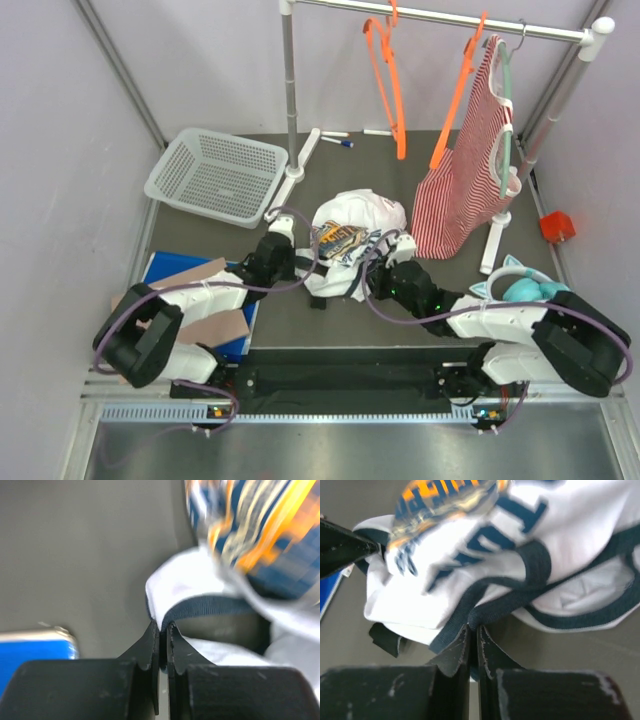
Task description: Place the tank top on the hanger
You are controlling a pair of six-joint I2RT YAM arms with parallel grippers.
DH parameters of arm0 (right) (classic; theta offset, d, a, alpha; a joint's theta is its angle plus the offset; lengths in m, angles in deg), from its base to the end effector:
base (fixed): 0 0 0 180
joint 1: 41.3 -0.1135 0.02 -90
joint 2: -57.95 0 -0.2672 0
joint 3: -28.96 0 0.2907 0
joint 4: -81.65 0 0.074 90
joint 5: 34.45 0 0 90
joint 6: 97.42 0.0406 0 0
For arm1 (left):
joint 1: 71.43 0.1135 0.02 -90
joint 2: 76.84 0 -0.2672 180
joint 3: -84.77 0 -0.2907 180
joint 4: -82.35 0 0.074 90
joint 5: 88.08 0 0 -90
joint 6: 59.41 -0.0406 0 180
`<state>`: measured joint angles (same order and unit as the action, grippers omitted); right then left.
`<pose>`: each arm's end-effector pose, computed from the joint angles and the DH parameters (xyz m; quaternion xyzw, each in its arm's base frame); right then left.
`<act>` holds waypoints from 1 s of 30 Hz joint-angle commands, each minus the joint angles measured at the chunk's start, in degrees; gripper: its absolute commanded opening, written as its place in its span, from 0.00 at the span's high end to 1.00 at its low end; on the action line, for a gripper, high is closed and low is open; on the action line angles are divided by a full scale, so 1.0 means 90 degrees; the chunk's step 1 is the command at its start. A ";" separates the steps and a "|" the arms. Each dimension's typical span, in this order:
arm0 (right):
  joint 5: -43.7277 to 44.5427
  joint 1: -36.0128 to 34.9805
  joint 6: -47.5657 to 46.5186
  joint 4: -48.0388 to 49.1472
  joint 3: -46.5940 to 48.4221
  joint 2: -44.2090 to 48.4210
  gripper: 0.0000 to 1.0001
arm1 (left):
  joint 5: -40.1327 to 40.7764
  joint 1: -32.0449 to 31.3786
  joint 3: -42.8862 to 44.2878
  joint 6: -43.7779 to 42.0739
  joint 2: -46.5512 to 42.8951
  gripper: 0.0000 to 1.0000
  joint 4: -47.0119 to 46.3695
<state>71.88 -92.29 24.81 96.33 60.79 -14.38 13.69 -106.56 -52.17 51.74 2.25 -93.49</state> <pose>0.1736 0.1961 0.1301 -0.0622 0.8397 0.2592 0.4731 0.2431 -0.1609 0.1315 0.0669 0.9008 -0.1156 0.4132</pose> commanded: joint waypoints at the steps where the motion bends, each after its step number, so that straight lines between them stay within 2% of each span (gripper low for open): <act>1: 0.0517 0.0117 -0.0913 -0.0999 0.1261 0.0868 1.00 | 0.1161 0.0046 0.1107 -0.0104 -0.1051 1.00 0.0146; 3: 0.0945 0.0205 -0.1381 -0.1488 0.1758 0.1424 1.00 | 0.1726 0.0037 0.1410 -0.0026 -0.1754 1.00 0.0148; 6: 0.1279 0.0206 -0.1753 -0.1821 0.2111 0.2079 1.00 | 0.1876 0.0017 0.1168 -0.0103 -0.2643 1.00 -0.0417; 9: 0.1271 0.0196 -0.1580 -0.1987 0.1919 0.2470 1.00 | 0.1808 -0.0002 0.0466 0.0168 -0.3269 1.00 -0.0663; 13: 0.1202 0.0176 -0.1004 -0.2027 0.1216 0.2471 1.00 | 0.1125 -0.0041 -0.0443 0.0696 -0.3602 1.00 -0.0458; 16: 0.1027 0.0147 -0.0525 -0.2075 0.0707 0.2305 1.00 | 0.0471 -0.0051 -0.0951 0.0912 -0.3807 0.73 -0.0282; 17: 0.0988 0.0137 -0.0370 -0.2075 0.0600 0.2295 0.96 | 0.0209 -0.0051 -0.1107 0.0931 -0.3972 0.42 -0.0243; 19: 0.0871 0.0118 -0.0310 -0.2143 0.0375 0.2344 0.82 | 0.0050 -0.0051 -0.1147 0.0903 -0.4225 0.18 -0.0038; 20: 0.0841 0.0108 -0.0358 -0.2211 0.0336 0.2450 0.57 | 0.0011 -0.0051 -0.1070 0.0873 -0.4295 0.11 0.0078; 21: 0.0783 0.0098 -0.0407 -0.2309 0.0374 0.2519 0.42 | 0.0020 -0.0051 -0.1002 0.0786 -0.4354 0.01 0.0234; 23: 0.0627 0.0011 -0.0775 -0.2631 0.0597 0.2840 0.23 | 0.0137 -0.0042 -0.0826 0.0649 -0.4461 0.01 0.0255; 30: -0.0398 -0.0468 -0.1617 -0.3949 0.1945 0.3223 0.21 | 0.0478 -0.0032 0.0034 -0.0034 -0.3701 0.01 0.0831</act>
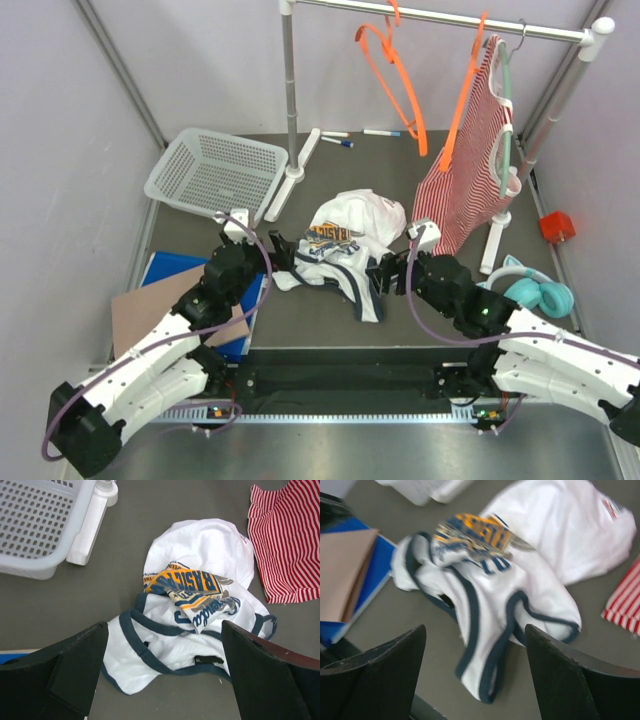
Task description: Place the tank top on the hanger
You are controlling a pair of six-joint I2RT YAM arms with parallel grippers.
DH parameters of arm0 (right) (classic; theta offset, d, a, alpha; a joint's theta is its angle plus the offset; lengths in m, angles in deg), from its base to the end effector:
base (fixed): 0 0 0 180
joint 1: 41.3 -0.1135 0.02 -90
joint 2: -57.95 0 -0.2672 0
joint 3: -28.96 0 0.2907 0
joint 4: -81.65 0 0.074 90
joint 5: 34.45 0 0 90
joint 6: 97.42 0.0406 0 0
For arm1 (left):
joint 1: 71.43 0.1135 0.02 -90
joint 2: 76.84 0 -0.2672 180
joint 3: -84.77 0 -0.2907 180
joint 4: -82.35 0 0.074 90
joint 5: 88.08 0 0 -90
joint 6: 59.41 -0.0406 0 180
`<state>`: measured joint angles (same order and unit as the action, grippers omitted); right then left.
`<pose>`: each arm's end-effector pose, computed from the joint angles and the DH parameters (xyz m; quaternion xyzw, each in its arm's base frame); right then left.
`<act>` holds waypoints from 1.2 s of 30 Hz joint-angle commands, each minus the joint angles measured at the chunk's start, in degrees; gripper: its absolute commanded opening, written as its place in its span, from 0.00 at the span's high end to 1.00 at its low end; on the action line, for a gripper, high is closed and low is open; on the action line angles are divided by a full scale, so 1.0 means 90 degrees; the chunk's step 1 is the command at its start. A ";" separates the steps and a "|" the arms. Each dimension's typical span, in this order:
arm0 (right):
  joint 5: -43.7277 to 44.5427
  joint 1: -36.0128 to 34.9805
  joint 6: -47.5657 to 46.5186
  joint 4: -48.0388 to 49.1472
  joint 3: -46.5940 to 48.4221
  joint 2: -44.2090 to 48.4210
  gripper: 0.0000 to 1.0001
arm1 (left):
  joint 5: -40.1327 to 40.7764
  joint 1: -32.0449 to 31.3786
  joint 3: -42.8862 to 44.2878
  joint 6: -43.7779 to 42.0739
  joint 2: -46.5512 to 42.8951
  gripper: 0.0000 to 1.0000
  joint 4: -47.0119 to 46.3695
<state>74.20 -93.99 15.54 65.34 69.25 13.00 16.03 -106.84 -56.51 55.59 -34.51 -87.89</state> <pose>0.1471 0.1716 0.2384 -0.1199 0.8094 0.2374 0.5235 0.1874 -0.1211 0.2489 -0.0052 0.7824 -0.2263 0.5802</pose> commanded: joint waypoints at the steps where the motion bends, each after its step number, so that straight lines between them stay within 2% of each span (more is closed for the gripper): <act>1: -0.0724 -0.0337 -0.0675 -0.0748 0.1181 0.0161 0.21 | 0.0239 0.0000 0.0575 -0.0482 0.0549 0.01 0.0210; 4: -0.0687 -0.0581 -0.0930 -0.1198 0.2088 -0.0015 0.23 | 0.0152 0.0019 0.0548 -0.0560 0.0639 0.01 0.0289; 6: -0.0608 -0.0825 -0.1027 -0.1200 0.2714 -0.0044 0.23 | 0.0122 0.0010 0.0450 -0.0667 0.0619 0.01 -0.0063; 10: -0.0452 -0.0923 -0.1485 -0.1073 0.3651 -0.0336 0.23 | 0.0053 0.0010 0.0430 -0.0726 0.0649 0.01 -0.0034; 13: 0.0210 -0.0923 -0.1681 -0.1443 0.4811 -0.0697 0.23 | 0.0141 0.0010 0.0342 -0.0726 0.0581 0.01 0.0015; 21: 0.2349 -0.0904 -0.2414 -0.1512 0.6523 -0.1245 0.24 | 0.0161 0.0019 0.0000 -0.0716 0.0395 0.01 -0.0181; 26: 0.3648 -0.0690 -0.3039 -0.1727 0.7685 -0.2133 0.24 | 0.0015 0.0010 -0.0039 -0.0639 0.0405 0.01 -0.0152; 33: 0.3104 0.0345 -0.2805 -0.2293 0.8458 -0.2963 0.26 | -0.0044 0.0019 -0.0088 -0.0609 0.0210 0.01 -0.0122; 36: 0.2742 0.0522 -0.3154 -0.1925 0.8400 -0.3110 0.27 | -0.0005 0.0019 -0.0108 -0.0619 0.0160 0.01 -0.0112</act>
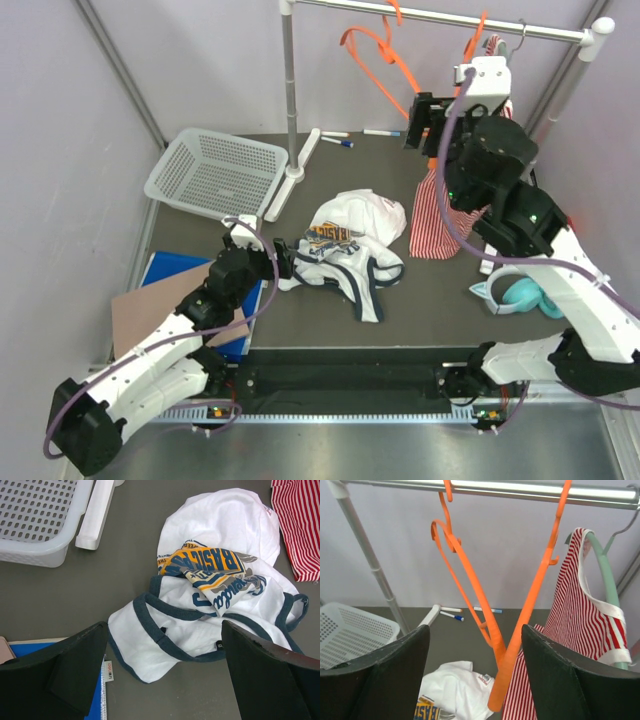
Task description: Place the tank top on the hanger
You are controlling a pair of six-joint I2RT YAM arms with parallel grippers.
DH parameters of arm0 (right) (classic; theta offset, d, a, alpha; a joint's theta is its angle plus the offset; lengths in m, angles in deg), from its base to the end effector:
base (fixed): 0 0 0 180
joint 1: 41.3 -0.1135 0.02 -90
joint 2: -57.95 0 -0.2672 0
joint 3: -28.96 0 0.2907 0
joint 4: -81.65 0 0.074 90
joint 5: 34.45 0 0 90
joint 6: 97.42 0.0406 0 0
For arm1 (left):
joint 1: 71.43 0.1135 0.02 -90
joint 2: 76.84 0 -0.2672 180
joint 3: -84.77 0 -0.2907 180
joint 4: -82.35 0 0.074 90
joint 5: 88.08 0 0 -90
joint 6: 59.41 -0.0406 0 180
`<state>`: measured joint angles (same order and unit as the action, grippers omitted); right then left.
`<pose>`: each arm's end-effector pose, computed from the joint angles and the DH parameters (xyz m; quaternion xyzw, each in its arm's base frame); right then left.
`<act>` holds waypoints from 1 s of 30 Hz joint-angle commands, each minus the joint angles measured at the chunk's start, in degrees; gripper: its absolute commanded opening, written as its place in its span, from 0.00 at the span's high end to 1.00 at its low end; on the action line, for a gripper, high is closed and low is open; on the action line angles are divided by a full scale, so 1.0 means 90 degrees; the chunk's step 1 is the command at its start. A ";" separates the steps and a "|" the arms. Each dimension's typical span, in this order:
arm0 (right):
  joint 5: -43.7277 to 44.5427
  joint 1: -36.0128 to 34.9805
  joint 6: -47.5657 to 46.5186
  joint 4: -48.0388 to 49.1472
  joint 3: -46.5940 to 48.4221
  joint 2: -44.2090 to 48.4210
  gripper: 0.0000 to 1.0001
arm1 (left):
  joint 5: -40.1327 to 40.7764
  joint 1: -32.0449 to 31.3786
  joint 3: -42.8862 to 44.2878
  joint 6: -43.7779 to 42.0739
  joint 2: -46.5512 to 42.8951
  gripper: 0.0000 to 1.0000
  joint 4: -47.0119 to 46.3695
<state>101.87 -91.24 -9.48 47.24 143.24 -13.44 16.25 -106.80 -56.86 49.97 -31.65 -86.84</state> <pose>0.1825 0.1714 0.5796 0.0046 0.6701 0.0479 0.7407 0.1920 -0.1240 0.2342 0.0385 0.8033 -0.1800 0.5665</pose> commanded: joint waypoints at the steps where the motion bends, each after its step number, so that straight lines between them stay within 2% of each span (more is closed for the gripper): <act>1: -0.0468 0.0235 -0.0453 0.0136 0.0217 -0.0231 0.27 | -0.0020 0.0015 -0.0069 -0.0004 -0.0158 0.01 -0.0219; 5: -0.0723 0.0294 -0.0854 0.0263 0.0520 -0.0620 0.27 | -0.0010 0.0015 -0.0059 -0.0014 -0.0158 0.01 -0.0219; 11: -0.1279 0.0908 -0.0845 -0.0097 0.1154 -0.1187 0.24 | -0.0020 0.0014 -0.0059 -0.0014 -0.0148 0.01 -0.0200; 21: -0.3378 0.1982 -0.0679 -0.1132 0.2423 -0.2106 0.18 | -0.0010 0.0014 -0.0069 -0.0024 -0.0128 0.01 -0.0190; 30: -0.3293 0.2267 -0.0640 -0.1640 0.2689 -0.2487 0.16 | -0.0010 0.0005 -0.0069 -0.0024 -0.0109 0.01 -0.0200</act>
<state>72.89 -71.65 -15.76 34.56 164.74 -35.52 16.27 -106.82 -57.13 49.95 -32.24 -86.82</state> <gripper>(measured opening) 0.834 0.990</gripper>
